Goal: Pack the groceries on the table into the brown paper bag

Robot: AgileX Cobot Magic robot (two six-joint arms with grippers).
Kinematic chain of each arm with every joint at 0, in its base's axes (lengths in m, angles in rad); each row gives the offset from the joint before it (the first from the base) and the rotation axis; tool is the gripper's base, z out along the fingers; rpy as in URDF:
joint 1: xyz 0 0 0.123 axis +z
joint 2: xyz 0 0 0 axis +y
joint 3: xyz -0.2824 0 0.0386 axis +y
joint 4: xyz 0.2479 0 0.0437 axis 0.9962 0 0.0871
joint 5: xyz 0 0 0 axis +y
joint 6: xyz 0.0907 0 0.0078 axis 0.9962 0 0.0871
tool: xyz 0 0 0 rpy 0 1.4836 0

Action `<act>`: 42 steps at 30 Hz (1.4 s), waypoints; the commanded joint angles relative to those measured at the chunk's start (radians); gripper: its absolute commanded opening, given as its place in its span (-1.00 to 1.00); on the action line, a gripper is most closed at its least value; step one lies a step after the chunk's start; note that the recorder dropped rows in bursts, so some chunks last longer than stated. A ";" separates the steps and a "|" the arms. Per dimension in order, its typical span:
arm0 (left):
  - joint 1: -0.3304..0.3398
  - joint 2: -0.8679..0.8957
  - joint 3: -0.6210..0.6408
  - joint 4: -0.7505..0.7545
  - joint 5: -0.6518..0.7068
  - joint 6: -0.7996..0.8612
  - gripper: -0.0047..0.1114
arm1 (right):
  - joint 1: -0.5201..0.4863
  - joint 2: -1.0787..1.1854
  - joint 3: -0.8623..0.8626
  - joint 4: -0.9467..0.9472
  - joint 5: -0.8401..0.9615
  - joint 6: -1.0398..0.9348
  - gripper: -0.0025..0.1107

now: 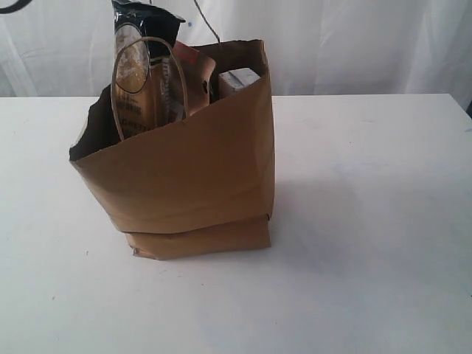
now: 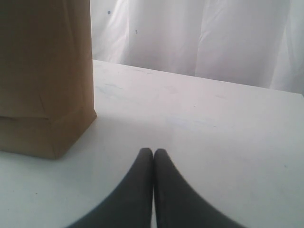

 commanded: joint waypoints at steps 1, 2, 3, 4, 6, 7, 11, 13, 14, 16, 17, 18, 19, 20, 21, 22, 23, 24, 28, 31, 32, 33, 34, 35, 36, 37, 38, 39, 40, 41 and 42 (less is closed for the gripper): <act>0.007 -0.068 -0.010 -0.014 0.035 0.043 -0.92 | -0.009 -0.006 0.006 0.000 0.002 -0.008 -0.96; 0.007 -0.087 -0.010 -0.029 0.035 0.045 -0.92 | -0.009 -0.006 0.006 0.000 0.002 -0.008 -0.96; 0.007 -0.108 -0.010 -0.046 0.038 0.059 -0.92 | -0.009 -0.006 0.006 0.000 0.002 -0.008 -0.96; 0.007 -0.130 -0.010 -0.067 0.042 0.075 -0.92 | -0.009 -0.006 0.006 0.000 0.002 -0.008 -0.96; 0.007 -0.174 -0.010 -0.126 0.055 0.137 -0.92 | -0.009 -0.006 0.006 0.000 0.002 -0.008 -0.96; 0.007 -0.192 -0.004 -0.149 0.058 0.170 -0.92 | -0.009 -0.006 0.006 0.000 0.002 -0.008 -0.96; 0.007 -0.308 0.074 -0.220 0.056 0.221 -0.92 | -0.009 -0.006 0.006 0.000 0.002 -0.008 -0.96; 0.007 -0.384 0.132 -0.224 0.056 0.221 -0.92 | -0.009 -0.006 0.006 0.000 0.002 -0.008 -0.96; 0.007 -0.427 0.156 -0.234 0.054 0.216 -0.92 | -0.009 -0.006 0.006 0.000 0.002 -0.008 -0.96; 0.007 -0.520 0.225 -0.276 0.038 0.214 -0.92 | -0.009 -0.006 0.006 0.000 0.002 -0.008 -0.96; 0.007 -0.559 0.255 -0.297 0.027 0.214 -0.92 | -0.009 -0.006 0.006 0.000 0.002 -0.008 -0.96; 0.007 -0.608 0.294 -0.327 0.017 0.221 -0.92 | -0.009 -0.006 0.006 0.000 0.002 -0.008 -0.96; 0.007 -0.656 0.333 -0.356 0.006 0.232 -0.92 | -0.009 -0.006 0.006 0.000 0.002 -0.008 -0.96; 0.007 -0.694 0.373 -0.381 -0.005 0.244 -0.92 | -0.009 -0.006 0.006 0.000 0.002 -0.008 -0.96; 0.007 -0.740 0.413 -0.406 -0.016 0.253 -0.92 | -0.009 -0.006 0.006 0.000 0.002 -0.008 -0.96; 0.007 -0.785 0.452 -0.423 -0.025 0.255 -0.92 | -0.009 -0.006 0.006 0.000 0.002 -0.008 -0.96; 0.007 -0.819 0.482 -0.437 -0.027 0.255 -0.92 | -0.009 -0.006 0.006 0.000 0.002 -0.008 -0.96; 0.007 -0.861 0.515 -0.446 -0.028 0.255 -0.92 | -0.009 -0.006 0.006 0.000 0.002 -0.008 -0.96; 0.007 -0.997 0.602 -0.455 -0.023 0.255 -0.92 | -0.009 -0.006 0.006 0.000 0.002 -0.008 -0.96; 0.007 -1.061 0.615 -0.468 0.025 0.248 -0.92 | -0.009 -0.006 0.006 0.000 0.002 -0.008 -0.96; 0.007 -1.074 0.615 -0.468 0.040 0.248 -0.92 | -0.009 -0.006 0.006 0.000 0.002 -0.008 -0.96; 0.007 -1.090 0.615 -0.468 0.052 0.248 -0.92 | -0.009 -0.006 0.006 0.000 0.002 -0.008 -0.96; 0.007 -1.098 0.615 -0.468 0.058 0.248 -0.92 | -0.009 -0.006 0.006 0.000 0.002 -0.008 -0.96; 0.007 -1.108 0.615 -0.468 0.060 0.248 -0.92 | -0.009 -0.006 0.006 0.000 0.002 -0.008 -0.96; 0.007 -1.115 0.615 -0.468 0.060 0.252 -0.92 | -0.009 -0.006 0.006 0.000 0.002 -0.008 -0.96; 0.007 -1.115 0.615 -0.468 0.060 0.252 -0.92 | -0.009 -0.006 0.006 0.000 0.002 -0.008 -0.96; 0.007 -1.119 0.615 -0.466 0.060 0.252 -0.92 | -0.009 -0.006 0.006 0.000 0.002 -0.008 -0.96; 0.007 -1.119 0.615 -0.466 0.060 0.252 -0.92 | -0.009 -0.006 0.006 0.000 0.002 -0.008 -0.96; 0.007 -1.119 0.615 -0.466 0.060 0.252 -0.92 | -0.009 -0.006 0.006 0.000 0.002 -0.008 -0.96; 0.007 -1.119 0.615 -0.466 0.060 0.252 -0.92 | -0.009 -0.006 0.006 0.000 0.002 -0.008 -0.96; 0.007 -1.119 0.615 -0.466 0.060 0.252 -0.92 | -0.009 -0.006 0.006 0.000 0.002 -0.008 -0.96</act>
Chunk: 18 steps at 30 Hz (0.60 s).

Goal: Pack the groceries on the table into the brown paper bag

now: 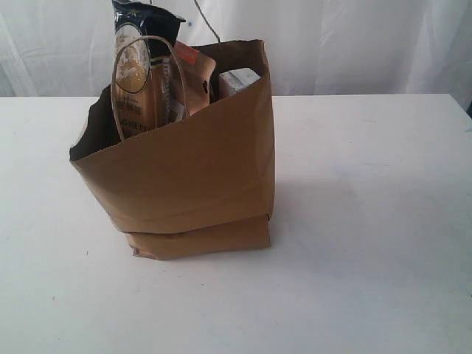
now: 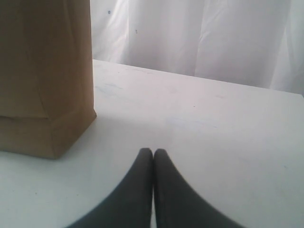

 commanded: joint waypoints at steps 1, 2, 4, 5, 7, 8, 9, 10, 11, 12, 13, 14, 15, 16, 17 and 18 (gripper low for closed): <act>0.007 -0.008 0.007 0.000 0.004 0.000 -0.92 | -0.009 -0.006 0.006 0.000 0.002 0.002 -0.96; 0.007 -0.008 0.007 0.000 0.004 0.000 -0.92 | -0.009 -0.006 0.006 0.000 0.002 0.024 -0.96; 0.007 -0.008 0.007 0.000 0.004 0.000 -0.92 | -0.009 -0.006 0.006 0.000 0.002 0.013 -0.96; 0.007 -0.008 0.007 0.000 0.004 0.000 -0.92 | -0.009 -0.006 0.006 0.000 0.002 0.016 -0.96; 0.007 -0.008 0.007 0.007 0.002 0.000 -0.92 | -0.009 -0.006 0.006 0.000 0.002 0.016 -0.96; 0.007 -0.008 0.007 0.018 -0.002 0.000 -0.92 | -0.009 -0.006 0.006 0.000 0.002 0.016 -0.96; 0.007 -0.008 0.007 0.023 -0.007 0.000 -0.92 | -0.009 -0.006 0.006 0.000 0.002 0.016 -0.96; 0.007 -0.008 0.007 0.028 -0.015 0.000 -0.92 | -0.009 -0.006 0.006 0.000 0.002 0.016 -0.96; 0.007 -0.008 0.013 0.028 -0.037 0.000 -0.92 | -0.009 -0.006 0.006 0.000 0.002 0.016 -0.96; 0.007 -0.003 0.023 0.013 -0.073 0.003 -0.92 | -0.009 -0.006 0.006 0.000 0.002 0.016 -0.96; 0.007 -0.001 0.034 -0.005 -0.110 0.005 -0.92 | -0.009 -0.006 0.006 0.000 0.002 0.016 -0.96; 0.008 -0.001 0.054 -0.035 -0.168 0.005 -0.92 | -0.009 -0.006 0.006 0.000 0.002 0.016 -0.96; 0.018 0.001 0.079 -0.068 -0.241 0.025 -0.92 | -0.009 -0.006 0.006 0.000 0.002 0.016 -0.96; 0.034 -0.001 0.105 -0.092 -0.323 0.066 -0.92 | -0.009 -0.006 0.006 0.000 0.002 0.016 -0.96; 0.054 -0.001 0.125 -0.115 -0.382 0.113 -0.92 | -0.009 -0.006 0.006 0.000 0.002 0.016 -0.96; 0.077 -0.001 0.149 -0.167 -0.450 0.171 -0.92 | -0.009 -0.006 0.006 0.000 0.002 0.016 -0.96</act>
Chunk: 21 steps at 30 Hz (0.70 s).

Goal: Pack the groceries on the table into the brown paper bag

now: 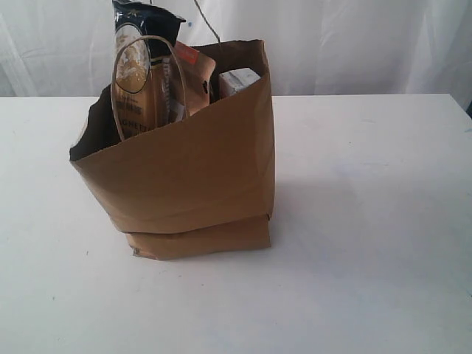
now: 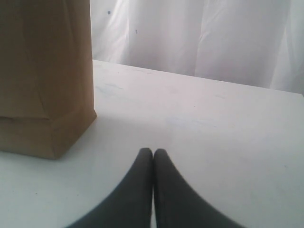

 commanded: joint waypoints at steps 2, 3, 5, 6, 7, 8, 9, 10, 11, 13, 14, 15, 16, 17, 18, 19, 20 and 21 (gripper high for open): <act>0.113 -0.001 0.125 -0.279 -0.366 0.291 -0.92 | -0.009 -0.006 0.006 0.000 0.002 0.005 -0.96; 0.150 -0.001 0.151 -0.391 -0.410 0.385 -0.92 | -0.009 -0.006 0.006 0.000 0.002 0.005 -0.96; 0.214 -0.001 0.213 -0.587 -0.467 0.533 -0.92 | -0.009 -0.006 0.006 0.000 0.002 0.005 -0.96; 0.246 -0.001 0.246 -0.667 -0.488 0.579 -0.92 | -0.009 -0.006 0.006 0.000 0.002 0.005 -0.96; 0.276 -0.001 0.280 -0.722 -0.502 0.588 -0.92 | -0.009 -0.006 0.006 0.000 0.002 0.005 -0.96; 0.298 -0.001 0.307 -0.750 -0.502 0.583 -0.92 | -0.009 -0.006 0.006 0.000 0.002 0.005 -0.96; 0.324 -0.001 0.340 -0.757 -0.502 0.570 -0.92 | -0.009 -0.006 0.006 0.000 0.002 0.005 -0.96; 0.347 -0.003 0.374 -0.752 -0.502 0.561 -0.92 | -0.009 -0.006 0.006 0.000 0.002 0.005 -0.96; 0.367 -0.003 0.400 -0.749 -0.502 0.560 -0.92 | -0.009 -0.006 0.006 0.000 0.002 0.005 -0.96; 0.401 -0.003 0.463 -0.749 -0.502 0.560 -0.92 | -0.009 -0.006 0.006 0.000 0.002 0.005 -0.96; 0.417 -0.003 0.494 -0.747 -0.502 0.560 -0.92 | -0.009 -0.006 0.006 0.000 0.002 0.005 -0.96; 0.428 -0.003 0.523 -0.737 -0.502 0.560 -0.92 | -0.009 -0.006 0.006 0.000 0.002 0.005 -0.96; 0.441 -0.003 0.552 -0.718 -0.502 0.560 -0.92 | -0.009 -0.006 0.006 0.000 0.002 0.005 -0.96; 0.454 -0.007 0.579 -0.689 -0.502 0.560 -0.92 | -0.009 -0.006 0.006 0.000 0.002 0.005 -0.96; 0.463 -0.017 0.599 -0.662 -0.502 0.560 -0.92 | -0.009 -0.006 0.006 0.000 0.002 0.005 -0.96; 0.475 -0.030 0.624 -0.647 -0.502 0.560 -0.92 | -0.009 -0.006 0.006 0.000 0.002 0.005 -0.96; 0.485 -0.048 0.648 -0.645 -0.498 0.560 -0.92 | -0.009 -0.006 0.006 0.000 0.002 0.005 -0.96; 0.494 -0.063 0.665 -0.643 -0.493 0.560 -0.92 | -0.009 -0.006 0.006 0.000 0.002 0.005 -0.96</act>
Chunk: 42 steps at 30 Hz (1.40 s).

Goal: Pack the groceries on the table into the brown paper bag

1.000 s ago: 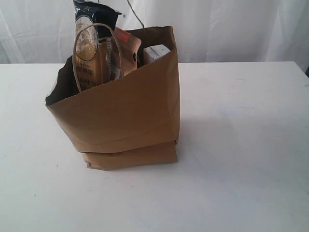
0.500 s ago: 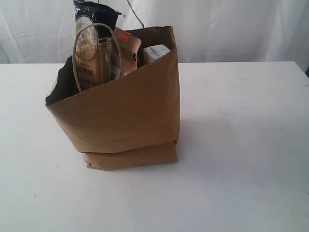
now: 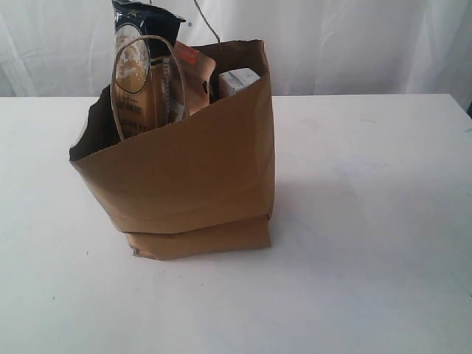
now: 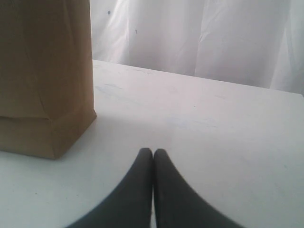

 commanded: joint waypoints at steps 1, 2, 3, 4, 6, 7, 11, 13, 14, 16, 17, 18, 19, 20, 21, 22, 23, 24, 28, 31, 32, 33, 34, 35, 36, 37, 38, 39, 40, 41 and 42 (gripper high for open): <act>0.043 -0.073 0.093 0.033 -0.001 0.013 -0.92 | -0.009 -0.006 0.006 0.000 0.002 0.005 -0.96; 0.051 -0.095 0.114 0.036 -0.001 0.018 -0.92 | -0.009 -0.006 0.006 0.000 0.002 0.005 -0.96; 0.058 -0.113 0.134 0.036 0.004 0.020 -0.92 | -0.009 -0.006 0.006 0.000 0.002 0.005 -0.96; 0.065 -0.134 0.152 0.036 0.012 0.020 -0.92 | -0.009 -0.006 0.006 0.000 0.002 0.005 -0.96; 0.076 -0.168 0.180 0.036 0.035 0.021 -0.92 | -0.009 -0.006 0.006 0.000 0.002 0.005 -0.96; 0.078 -0.184 0.194 0.036 0.044 0.021 -0.92 | -0.009 -0.006 0.006 0.000 0.002 0.005 -0.96; 0.084 -0.190 0.231 0.036 0.036 0.021 -0.92 | -0.009 -0.006 0.006 0.000 0.002 0.005 -0.96; 0.084 -0.190 0.231 0.036 0.036 0.021 -0.92 | -0.009 -0.006 0.006 0.000 0.002 0.005 -0.96; 0.084 -0.190 0.231 0.036 0.047 0.021 -0.92 | -0.009 -0.006 0.006 0.000 0.002 0.005 -0.96; 0.084 -0.190 0.231 0.044 0.065 0.021 -0.92 | -0.009 -0.006 0.006 0.000 0.002 0.005 -0.96; 0.084 -0.190 0.231 0.048 0.065 0.021 -0.92 | -0.009 -0.006 0.006 0.000 0.002 0.005 -0.96; 0.084 -0.190 0.231 0.052 0.065 0.021 -0.92 | -0.009 -0.006 0.006 0.000 0.002 0.005 -0.96; 0.084 -0.190 0.231 0.052 0.065 0.021 -0.92 | -0.009 -0.006 0.006 0.000 0.002 0.005 -0.96; 0.084 -0.190 0.231 0.052 0.065 0.021 -0.92 | -0.009 -0.006 0.006 0.000 0.002 0.005 -0.96; 0.084 -0.190 0.231 0.052 0.065 0.021 -0.92 | -0.009 -0.006 0.006 0.000 0.002 0.005 -0.96; 0.084 -0.190 0.231 0.052 0.065 0.021 -0.92 | -0.009 -0.006 0.006 0.000 0.002 0.005 -0.96; 0.084 -0.190 0.231 0.052 0.065 0.021 -0.92 | -0.009 -0.006 0.006 0.000 0.002 0.005 -0.96; 0.084 -0.190 0.231 0.052 0.065 0.021 -0.92 | -0.009 -0.006 0.006 0.000 0.002 0.005 -0.96; 0.084 -0.190 0.231 0.052 0.065 0.021 -0.92 | -0.009 -0.006 0.006 0.000 0.002 0.005 -0.96; 0.084 -0.190 0.231 0.052 0.065 0.021 -0.92 | -0.009 -0.006 0.006 0.000 0.002 0.005 -0.96; 0.084 -0.190 0.231 0.052 0.065 0.021 -0.92 | -0.009 -0.006 0.006 0.000 0.002 0.005 -0.96; 0.084 -0.190 0.231 0.052 0.065 0.021 -0.92 | -0.009 -0.006 0.006 0.000 0.002 0.005 -0.96; 0.084 -0.190 0.231 0.052 0.065 0.021 -0.92 | -0.009 -0.006 0.006 0.000 0.002 0.005 -0.96; 0.084 -0.190 0.231 0.052 0.065 0.021 -0.92 | -0.009 -0.006 0.006 0.000 0.002 0.005 -0.96; 0.084 -0.190 0.231 0.052 0.065 0.021 -0.92 | -0.009 -0.006 0.006 0.000 0.002 0.005 -0.96; 0.084 -0.190 0.231 0.052 0.065 0.021 -0.92 | -0.009 -0.006 0.006 0.000 0.002 0.005 -0.96; 0.084 -0.190 0.231 0.052 0.065 0.021 -0.92 | -0.009 -0.006 0.006 0.000 0.002 0.005 -0.96; 0.084 -0.190 0.231 0.052 0.065 0.021 -0.92 | -0.009 -0.006 0.006 0.000 0.002 0.005 -0.96; 0.084 -0.190 0.231 0.052 0.065 0.021 -0.92 | -0.009 -0.006 0.006 0.000 0.002 0.005 -0.96; 0.084 -0.190 0.231 0.052 0.065 0.021 -0.92 | -0.009 -0.006 0.006 0.000 0.002 0.005 -0.96; 0.084 -0.190 0.231 0.052 0.065 0.021 -0.92 | -0.009 -0.006 0.006 0.000 0.002 0.005 -0.96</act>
